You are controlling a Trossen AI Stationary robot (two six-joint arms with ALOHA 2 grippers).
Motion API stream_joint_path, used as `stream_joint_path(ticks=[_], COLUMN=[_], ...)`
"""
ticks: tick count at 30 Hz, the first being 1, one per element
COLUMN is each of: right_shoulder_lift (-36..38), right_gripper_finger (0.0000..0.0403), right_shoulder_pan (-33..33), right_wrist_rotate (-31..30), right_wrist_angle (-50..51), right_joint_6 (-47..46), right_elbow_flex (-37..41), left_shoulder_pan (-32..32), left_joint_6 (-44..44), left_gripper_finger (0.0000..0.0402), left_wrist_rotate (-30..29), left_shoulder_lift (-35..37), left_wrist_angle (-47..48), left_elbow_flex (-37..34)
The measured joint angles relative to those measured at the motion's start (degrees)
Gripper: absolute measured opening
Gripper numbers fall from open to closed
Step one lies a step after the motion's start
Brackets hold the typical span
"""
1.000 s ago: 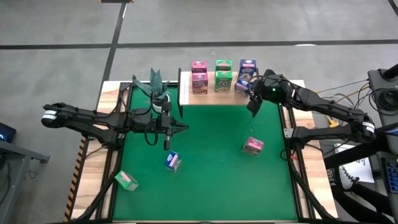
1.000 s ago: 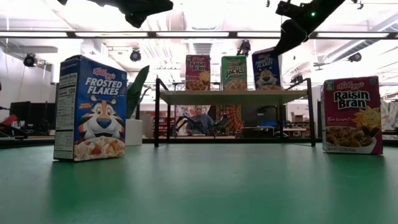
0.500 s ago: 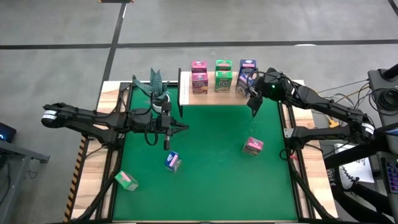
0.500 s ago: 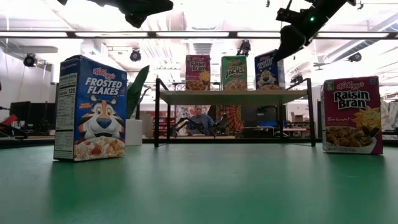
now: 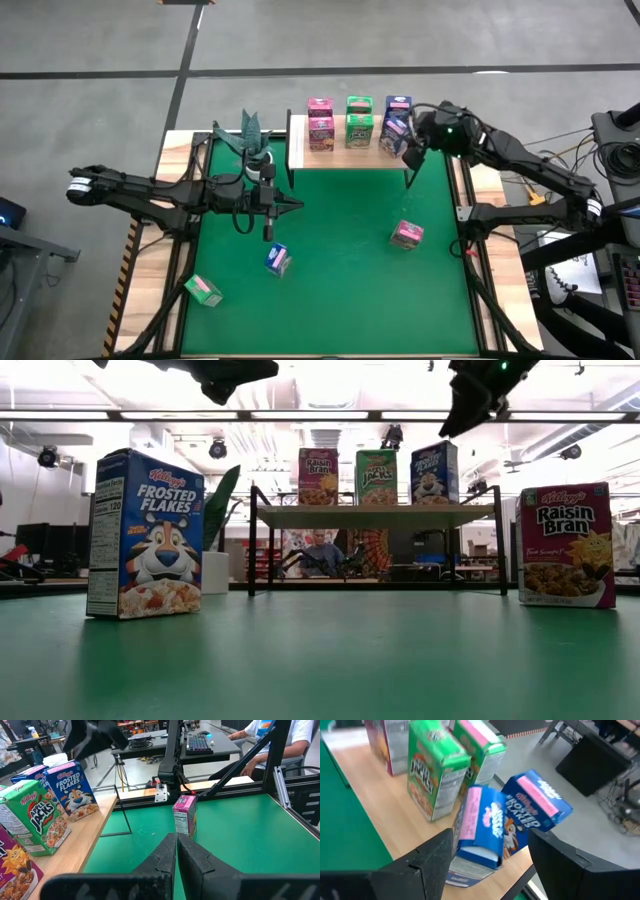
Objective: Stack cereal on shelf
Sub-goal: Put the top blue cereal box aligned with the other blue cereal box on the shelf
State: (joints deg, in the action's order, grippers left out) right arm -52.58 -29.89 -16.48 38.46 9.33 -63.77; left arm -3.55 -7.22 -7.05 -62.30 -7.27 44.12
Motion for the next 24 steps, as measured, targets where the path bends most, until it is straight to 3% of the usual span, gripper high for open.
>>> stream_joint_path(ticks=[9, 16, 20, 24], right_shoulder_lift=[0.1, -1.5, -3.8, -6.4], right_gripper_finger=[0.0214, 0.0154, 0.0113, 0.0076], right_shoulder_pan=[3.6, 9.0, 9.9, 9.9], right_wrist_rotate=[2.8, 3.4, 2.6, -3.2], right_wrist_angle=[1.6, 1.3, 1.3, 1.6], right_joint_6=[-6.9, -7.3, -7.0, -6.1], right_elbow_flex=[-4.7, -2.6, -1.0, 0.5], left_shoulder_pan=[0.0, 0.0, 0.0, 0.0], left_joint_6=[0.0, -0.6, -0.6, -0.6], left_gripper_finger=[0.0000, 0.0000, 0.0000, 0.0000], left_wrist_rotate=[0.0, 0.0, 0.0, 0.0], left_shoulder_lift=[0.0, 0.0, 0.0, 0.0], left_wrist_angle=[0.0, 0.0, 0.0, 0.0], left_elbow_flex=[0.0, 0.0, 0.0, 0.0])
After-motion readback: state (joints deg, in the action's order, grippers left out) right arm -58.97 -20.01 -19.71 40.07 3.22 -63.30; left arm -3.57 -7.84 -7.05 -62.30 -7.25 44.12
